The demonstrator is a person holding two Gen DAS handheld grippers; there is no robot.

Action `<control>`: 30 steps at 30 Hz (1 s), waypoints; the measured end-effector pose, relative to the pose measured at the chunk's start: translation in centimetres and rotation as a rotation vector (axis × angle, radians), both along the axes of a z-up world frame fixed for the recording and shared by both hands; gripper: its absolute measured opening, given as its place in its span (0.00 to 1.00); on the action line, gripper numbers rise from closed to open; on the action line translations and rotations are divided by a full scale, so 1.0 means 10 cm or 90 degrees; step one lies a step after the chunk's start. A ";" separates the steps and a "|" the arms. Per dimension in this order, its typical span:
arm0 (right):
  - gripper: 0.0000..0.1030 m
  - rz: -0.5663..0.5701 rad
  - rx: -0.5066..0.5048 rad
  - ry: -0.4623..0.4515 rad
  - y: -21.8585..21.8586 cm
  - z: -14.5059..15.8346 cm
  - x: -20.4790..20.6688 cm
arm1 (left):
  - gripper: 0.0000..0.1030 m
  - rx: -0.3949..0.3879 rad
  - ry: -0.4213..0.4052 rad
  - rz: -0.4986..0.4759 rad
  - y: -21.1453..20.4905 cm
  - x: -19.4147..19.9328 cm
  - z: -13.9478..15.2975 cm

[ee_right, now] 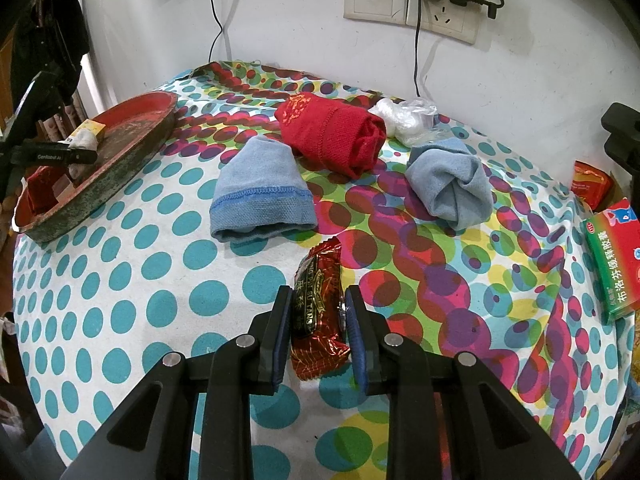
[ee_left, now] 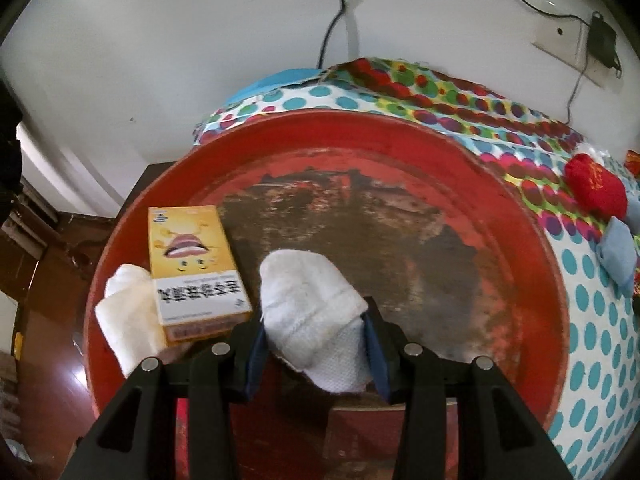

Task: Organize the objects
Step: 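Open the left gripper to drop the white sock onto the tray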

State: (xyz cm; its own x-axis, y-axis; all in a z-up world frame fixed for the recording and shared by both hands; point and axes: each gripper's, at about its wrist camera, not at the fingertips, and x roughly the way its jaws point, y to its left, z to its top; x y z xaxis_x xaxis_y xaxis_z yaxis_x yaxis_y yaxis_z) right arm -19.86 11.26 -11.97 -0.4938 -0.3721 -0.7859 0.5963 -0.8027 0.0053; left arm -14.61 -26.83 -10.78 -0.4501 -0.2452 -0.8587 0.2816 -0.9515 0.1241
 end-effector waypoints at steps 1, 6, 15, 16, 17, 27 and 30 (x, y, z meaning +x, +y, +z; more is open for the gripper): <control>0.24 0.001 0.000 0.000 -0.01 0.00 0.01 | 0.43 0.001 0.000 0.002 -0.02 0.01 0.00; 0.24 0.000 0.001 0.001 -0.02 0.00 0.01 | 0.44 0.020 -0.004 0.020 -0.08 0.04 -0.02; 0.24 -0.004 0.005 0.003 0.00 0.00 -0.02 | 0.49 0.011 -0.009 0.006 0.00 0.06 -0.04; 0.25 -0.005 0.006 0.004 0.00 0.00 -0.02 | 0.50 0.007 -0.006 0.006 0.00 0.07 -0.02; 0.26 -0.006 0.006 0.004 0.00 0.00 -0.02 | 0.51 0.007 -0.004 0.007 -0.01 0.07 -0.01; 0.26 -0.006 0.007 0.005 0.00 0.00 -0.02 | 0.51 0.009 0.049 0.015 0.11 0.28 0.27; 0.26 -0.006 0.008 0.005 0.00 0.00 -0.02 | 0.51 -0.004 0.066 0.027 0.20 0.42 0.34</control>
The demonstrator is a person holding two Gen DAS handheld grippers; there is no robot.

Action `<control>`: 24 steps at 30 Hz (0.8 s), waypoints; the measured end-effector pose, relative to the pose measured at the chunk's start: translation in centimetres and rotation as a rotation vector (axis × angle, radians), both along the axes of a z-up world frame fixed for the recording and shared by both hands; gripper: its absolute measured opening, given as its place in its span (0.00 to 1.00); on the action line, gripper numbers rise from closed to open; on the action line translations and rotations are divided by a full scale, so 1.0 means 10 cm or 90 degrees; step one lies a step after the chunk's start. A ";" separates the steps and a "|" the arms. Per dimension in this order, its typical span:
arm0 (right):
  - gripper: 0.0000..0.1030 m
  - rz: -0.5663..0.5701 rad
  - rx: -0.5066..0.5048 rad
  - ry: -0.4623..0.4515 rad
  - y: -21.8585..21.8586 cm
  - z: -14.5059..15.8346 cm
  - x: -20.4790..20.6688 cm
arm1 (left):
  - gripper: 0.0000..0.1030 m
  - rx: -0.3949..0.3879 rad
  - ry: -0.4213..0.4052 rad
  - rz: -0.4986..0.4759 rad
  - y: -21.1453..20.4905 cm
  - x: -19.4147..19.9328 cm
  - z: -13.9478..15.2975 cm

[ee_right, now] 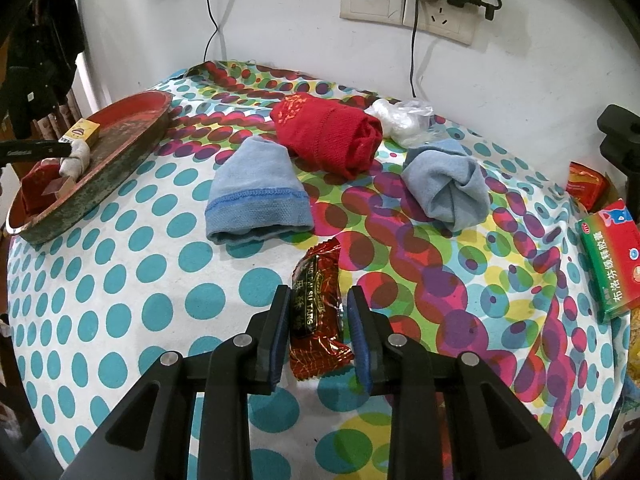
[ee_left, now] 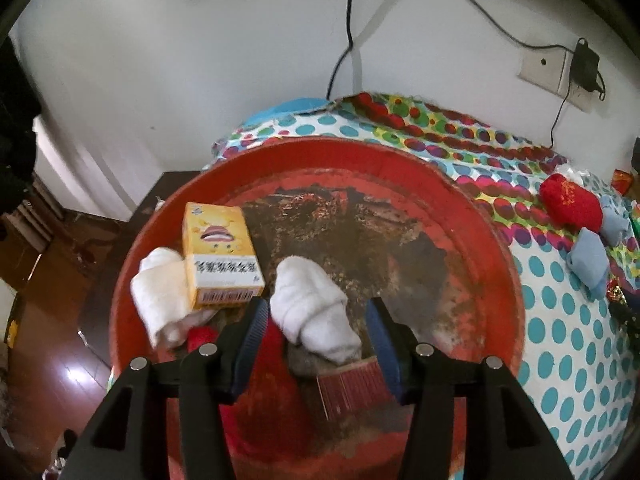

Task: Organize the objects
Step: 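Open the left gripper to drop the white sock onto the tray, then carry the candy packet with the right gripper to the tray and release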

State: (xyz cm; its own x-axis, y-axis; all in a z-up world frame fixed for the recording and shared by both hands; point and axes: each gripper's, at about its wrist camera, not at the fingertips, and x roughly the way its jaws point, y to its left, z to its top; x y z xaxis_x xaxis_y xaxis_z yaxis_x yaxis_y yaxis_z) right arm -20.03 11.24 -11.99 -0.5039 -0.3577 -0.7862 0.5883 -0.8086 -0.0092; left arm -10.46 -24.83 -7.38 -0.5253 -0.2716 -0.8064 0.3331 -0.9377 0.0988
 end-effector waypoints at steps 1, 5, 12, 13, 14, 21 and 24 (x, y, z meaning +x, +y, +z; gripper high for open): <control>0.26 0.000 0.000 0.000 0.00 0.00 0.00 | 0.51 0.006 0.012 0.004 0.05 0.08 0.03; 0.26 -0.004 0.006 0.004 0.00 0.00 0.00 | 0.51 0.004 0.043 0.007 0.20 0.29 0.10; 0.24 -0.060 0.011 0.002 -0.05 0.00 0.03 | 0.51 -0.024 0.057 -0.001 0.38 0.56 0.08; 0.23 -0.070 0.015 0.000 -0.07 0.01 0.04 | 0.51 -0.017 0.059 -0.002 0.37 0.58 0.07; 0.23 -0.080 0.023 0.001 -0.10 0.01 0.06 | 0.51 -0.013 0.060 -0.002 0.36 0.60 0.05; 0.23 -0.129 0.045 -0.001 -0.26 0.02 0.15 | 0.51 -0.006 0.063 -0.023 0.29 0.64 0.05; 0.23 -0.152 0.037 -0.010 -0.32 0.03 0.17 | 0.51 -0.017 0.068 -0.025 0.25 0.65 0.05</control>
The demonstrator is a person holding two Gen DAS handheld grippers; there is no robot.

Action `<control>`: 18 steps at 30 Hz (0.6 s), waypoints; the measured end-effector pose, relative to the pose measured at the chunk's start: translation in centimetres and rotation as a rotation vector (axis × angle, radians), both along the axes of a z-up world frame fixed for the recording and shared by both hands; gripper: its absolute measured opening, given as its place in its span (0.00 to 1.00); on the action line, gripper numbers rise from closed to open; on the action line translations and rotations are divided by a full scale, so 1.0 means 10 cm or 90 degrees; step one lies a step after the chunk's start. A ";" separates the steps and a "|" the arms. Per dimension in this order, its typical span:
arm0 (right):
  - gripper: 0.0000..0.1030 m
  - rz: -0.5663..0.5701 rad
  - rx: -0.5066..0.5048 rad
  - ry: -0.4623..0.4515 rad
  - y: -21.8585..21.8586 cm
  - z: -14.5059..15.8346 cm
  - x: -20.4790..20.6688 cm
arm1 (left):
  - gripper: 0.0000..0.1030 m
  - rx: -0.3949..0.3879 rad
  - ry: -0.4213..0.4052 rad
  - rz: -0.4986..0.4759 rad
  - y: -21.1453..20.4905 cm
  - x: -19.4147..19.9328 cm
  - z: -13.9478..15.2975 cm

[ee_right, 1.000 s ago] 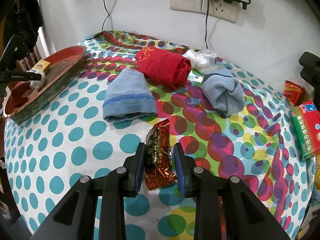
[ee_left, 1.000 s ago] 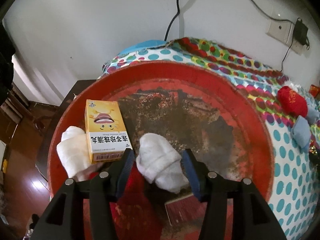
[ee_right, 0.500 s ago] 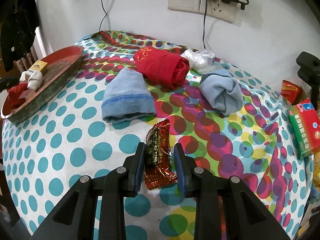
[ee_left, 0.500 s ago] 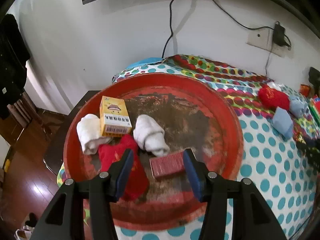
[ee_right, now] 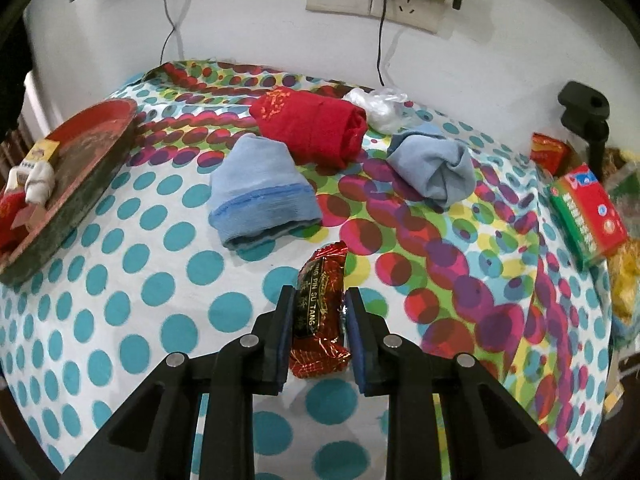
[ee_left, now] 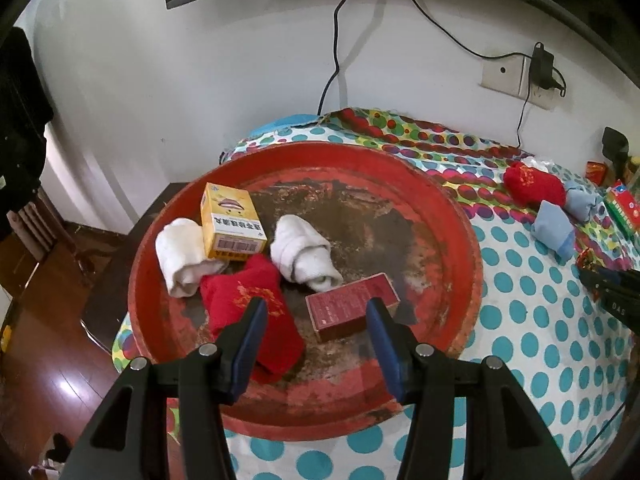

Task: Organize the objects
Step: 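Carry the candy packet with the right gripper to the tray and release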

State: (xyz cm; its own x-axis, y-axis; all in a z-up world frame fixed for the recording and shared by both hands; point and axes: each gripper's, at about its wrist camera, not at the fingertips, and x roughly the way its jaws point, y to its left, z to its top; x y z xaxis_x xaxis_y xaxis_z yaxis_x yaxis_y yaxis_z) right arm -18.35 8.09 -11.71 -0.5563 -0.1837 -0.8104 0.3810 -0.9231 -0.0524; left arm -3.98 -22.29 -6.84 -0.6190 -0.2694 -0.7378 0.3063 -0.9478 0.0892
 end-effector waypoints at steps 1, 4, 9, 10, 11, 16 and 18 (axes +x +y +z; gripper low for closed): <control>0.23 -0.003 -0.002 -0.003 -0.03 0.00 0.02 | 0.51 -0.003 0.002 0.001 -0.02 0.00 0.00; 0.23 -0.006 -0.013 -0.007 -0.13 0.03 0.07 | 0.51 -0.007 0.007 0.001 -0.07 0.01 -0.01; 0.23 0.006 -0.044 -0.017 -0.34 0.12 0.17 | 0.51 0.002 0.010 0.000 -0.16 0.02 -0.01; 0.23 0.012 -0.050 -0.016 -0.41 0.15 0.20 | 0.51 0.002 0.014 0.003 -0.18 0.02 -0.01; 0.23 0.020 -0.054 -0.017 -0.47 0.17 0.22 | 0.51 0.001 0.014 0.001 -0.19 0.02 -0.01; 0.23 0.075 -0.062 -0.011 -0.89 0.32 0.34 | 0.51 0.022 0.010 0.015 -0.30 0.03 -0.04; 0.23 0.096 -0.064 -0.006 -1.05 0.36 0.37 | 0.51 0.025 0.017 0.020 -0.33 0.04 -0.01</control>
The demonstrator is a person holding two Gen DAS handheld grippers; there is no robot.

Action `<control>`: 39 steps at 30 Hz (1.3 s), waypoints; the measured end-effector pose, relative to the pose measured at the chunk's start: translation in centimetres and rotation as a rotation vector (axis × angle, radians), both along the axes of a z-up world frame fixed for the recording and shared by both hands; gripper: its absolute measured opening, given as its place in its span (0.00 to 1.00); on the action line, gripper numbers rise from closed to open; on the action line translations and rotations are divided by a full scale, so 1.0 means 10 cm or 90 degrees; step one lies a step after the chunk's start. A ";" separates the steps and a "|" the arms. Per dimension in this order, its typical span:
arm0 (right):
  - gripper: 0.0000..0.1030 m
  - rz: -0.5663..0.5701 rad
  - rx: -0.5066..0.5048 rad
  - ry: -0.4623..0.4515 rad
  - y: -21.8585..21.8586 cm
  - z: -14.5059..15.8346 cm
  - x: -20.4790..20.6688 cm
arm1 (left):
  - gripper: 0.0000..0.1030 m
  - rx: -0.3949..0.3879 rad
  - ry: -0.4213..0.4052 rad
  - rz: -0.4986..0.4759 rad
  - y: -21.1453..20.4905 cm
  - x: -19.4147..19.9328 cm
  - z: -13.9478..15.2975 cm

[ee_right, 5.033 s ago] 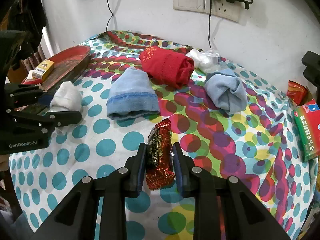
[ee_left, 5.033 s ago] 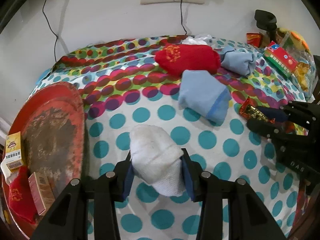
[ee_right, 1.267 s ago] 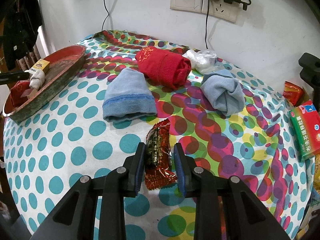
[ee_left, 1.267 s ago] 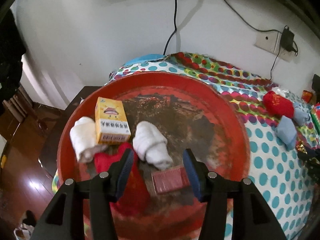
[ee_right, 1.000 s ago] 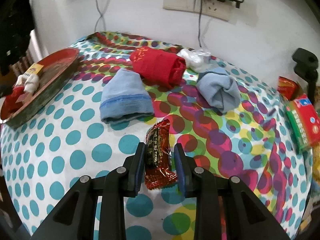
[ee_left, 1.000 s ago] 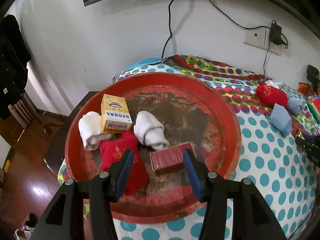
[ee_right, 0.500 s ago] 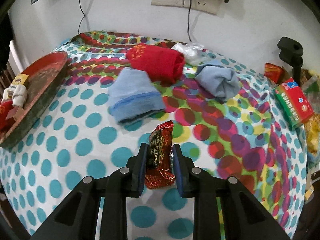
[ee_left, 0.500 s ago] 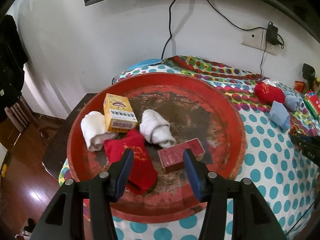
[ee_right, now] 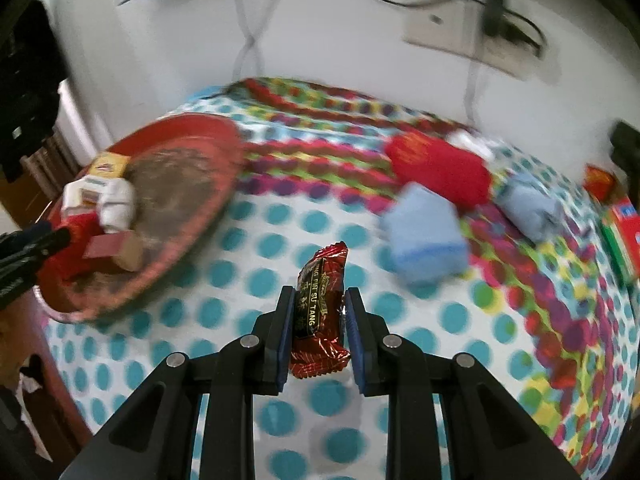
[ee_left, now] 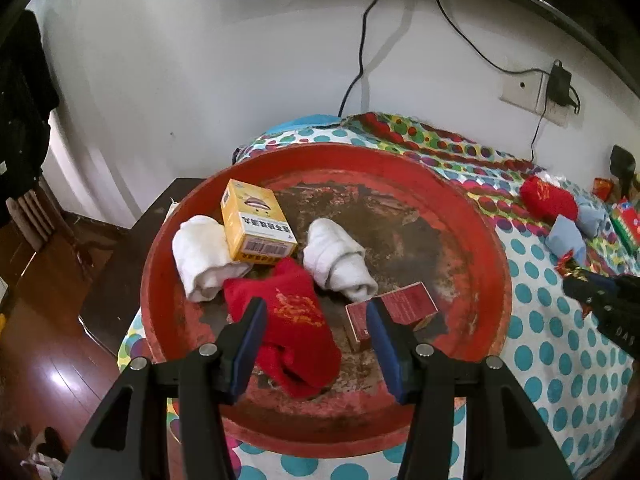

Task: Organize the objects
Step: 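Carry the candy packet with the right gripper to the tray and release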

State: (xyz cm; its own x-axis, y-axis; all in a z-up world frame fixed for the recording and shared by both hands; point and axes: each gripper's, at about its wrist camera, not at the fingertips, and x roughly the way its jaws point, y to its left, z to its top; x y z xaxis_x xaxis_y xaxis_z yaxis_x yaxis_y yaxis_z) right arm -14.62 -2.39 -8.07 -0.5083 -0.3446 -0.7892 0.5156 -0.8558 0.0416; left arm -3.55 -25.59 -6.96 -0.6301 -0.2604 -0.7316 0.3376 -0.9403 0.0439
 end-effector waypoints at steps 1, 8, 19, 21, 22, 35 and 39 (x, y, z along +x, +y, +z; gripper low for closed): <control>0.23 0.010 -0.002 0.002 -0.09 0.03 0.01 | 0.51 -0.001 0.001 0.003 -0.01 0.00 0.01; 0.23 0.065 -0.005 0.010 -0.65 0.13 0.06 | 0.51 0.009 -0.007 0.010 -0.08 0.00 -0.02; 0.23 0.113 0.009 -0.006 -1.23 0.10 -0.01 | 0.51 0.033 -0.008 0.033 -0.27 0.03 -0.04; 0.23 0.120 0.008 -0.009 -1.34 0.08 -0.02 | 0.51 0.039 -0.007 0.038 -0.30 0.04 -0.04; 0.23 0.123 0.007 -0.010 -1.38 0.07 -0.02 | 0.51 0.043 -0.007 0.041 -0.32 0.04 -0.04; 0.23 0.148 0.018 -0.023 -1.83 -0.09 -0.05 | 0.51 0.082 0.002 0.072 -0.55 0.08 -0.03; 0.25 0.154 0.022 -0.028 -1.87 -0.15 -0.07 | 0.51 0.079 0.004 0.071 -0.54 0.08 -0.02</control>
State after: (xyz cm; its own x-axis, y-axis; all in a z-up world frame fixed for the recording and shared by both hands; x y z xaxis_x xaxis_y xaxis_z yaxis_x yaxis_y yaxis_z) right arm -15.33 -21.11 -9.55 -0.3789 -0.4247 -0.8222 0.7035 -0.7095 0.0423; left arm -2.71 -30.97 -7.12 -0.6076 -0.2363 -0.7583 0.4394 -0.8953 -0.0731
